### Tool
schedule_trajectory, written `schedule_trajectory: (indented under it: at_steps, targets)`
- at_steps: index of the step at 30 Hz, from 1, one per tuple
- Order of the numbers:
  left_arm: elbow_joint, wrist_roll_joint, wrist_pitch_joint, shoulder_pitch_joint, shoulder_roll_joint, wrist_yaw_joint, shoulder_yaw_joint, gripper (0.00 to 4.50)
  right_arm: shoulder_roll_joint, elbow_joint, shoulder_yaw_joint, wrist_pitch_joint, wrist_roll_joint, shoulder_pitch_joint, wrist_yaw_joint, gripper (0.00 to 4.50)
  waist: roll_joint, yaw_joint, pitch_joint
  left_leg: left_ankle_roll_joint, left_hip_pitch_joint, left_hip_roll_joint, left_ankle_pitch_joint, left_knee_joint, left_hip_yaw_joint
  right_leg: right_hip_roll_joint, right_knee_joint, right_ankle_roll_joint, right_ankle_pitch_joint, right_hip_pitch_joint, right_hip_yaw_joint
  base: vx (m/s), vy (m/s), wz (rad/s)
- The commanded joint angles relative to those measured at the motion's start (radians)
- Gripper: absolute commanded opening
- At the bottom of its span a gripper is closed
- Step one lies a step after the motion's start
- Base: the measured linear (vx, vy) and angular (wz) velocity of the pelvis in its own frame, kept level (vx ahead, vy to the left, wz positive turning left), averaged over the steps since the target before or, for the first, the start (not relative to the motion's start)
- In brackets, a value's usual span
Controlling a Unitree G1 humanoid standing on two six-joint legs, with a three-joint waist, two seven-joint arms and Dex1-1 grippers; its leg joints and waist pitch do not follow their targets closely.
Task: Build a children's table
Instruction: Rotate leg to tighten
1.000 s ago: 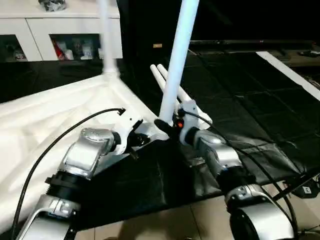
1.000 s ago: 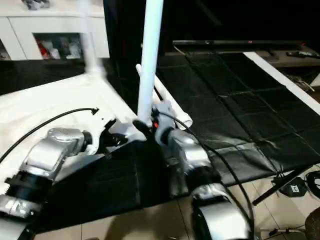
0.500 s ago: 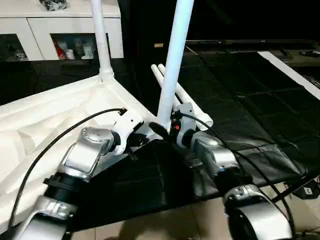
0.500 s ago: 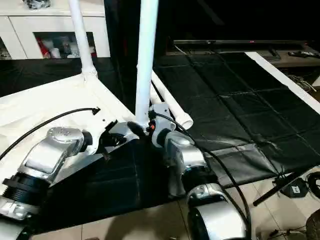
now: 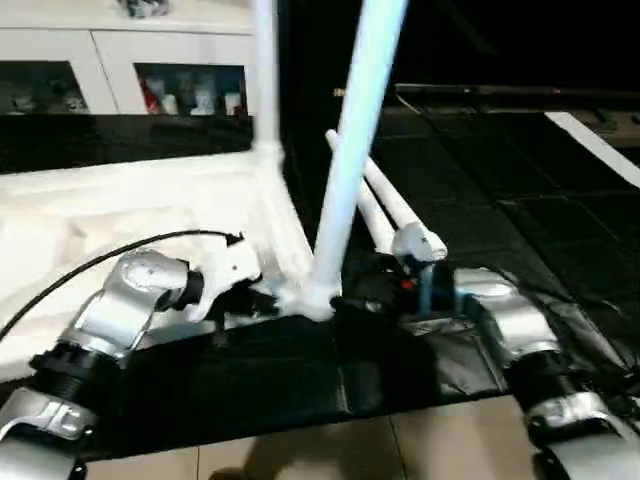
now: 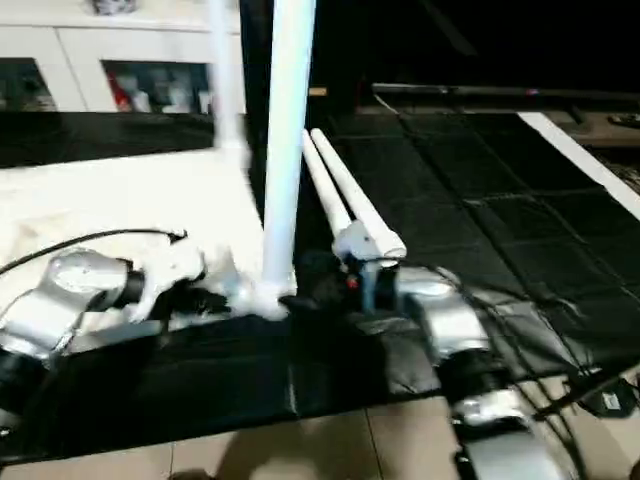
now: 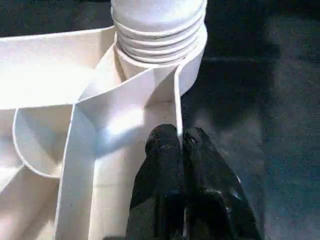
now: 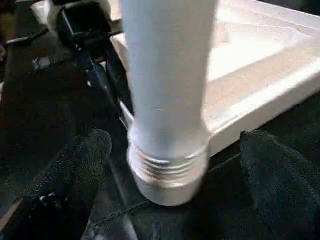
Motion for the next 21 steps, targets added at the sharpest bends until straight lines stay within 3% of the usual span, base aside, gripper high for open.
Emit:
schedule_trajectory:
  at_steps: [1,10,17,18,21]
  targets:
    - [0.010,0.007,-0.055,-0.032,-0.006,-0.058,-0.037,0.00,-0.018,-0.026,0.023,-0.002,-0.008,-0.010,0.061,4.43,0.020,-0.003,-0.066,0.013,0.010,0.019,-0.223,-0.061,0.000,-0.082,-0.085,-0.151,-0.247,0.054,0.063,0.000,0.000,0.00]
    - [-0.008,-0.009,-0.101,-0.046,0.000,-0.168,-0.082,0.00,-0.036,0.018,0.106,-0.094,-0.064,-0.027,0.153,4.43,0.019,0.008,-0.069,0.016,0.009,0.022,-0.204,-0.059,0.001,-0.082,-0.080,-0.159,-0.216,0.055,0.063,0.000,0.000,0.00]
    - [-0.023,-0.005,-0.112,-0.041,-0.001,-0.190,-0.091,0.00,-0.013,0.057,0.095,-0.118,-0.054,-0.049,0.155,4.43,0.018,0.013,-0.068,0.011,0.010,0.023,-0.216,-0.060,0.000,-0.084,-0.080,-0.157,-0.234,0.055,0.063,0.000,0.000,0.00]
    - [-0.023,-0.005,-0.115,-0.041,0.000,-0.194,-0.091,0.00,-0.011,0.058,0.095,-0.113,-0.051,-0.049,0.164,4.17,0.017,0.013,-0.069,0.011,0.008,0.023,-0.212,-0.060,0.000,-0.084,-0.079,-0.156,-0.232,0.056,0.063,0.000,0.000,0.00]
    - [-0.024,-0.003,-0.119,-0.040,0.001,-0.202,-0.093,0.00,-0.011,0.065,0.100,-0.118,-0.044,-0.050,0.189,4.04,0.016,0.013,-0.070,0.014,0.007,0.022,-0.202,-0.058,0.000,-0.083,-0.077,-0.157,-0.216,0.057,0.063,0.000,0.000,0.00]
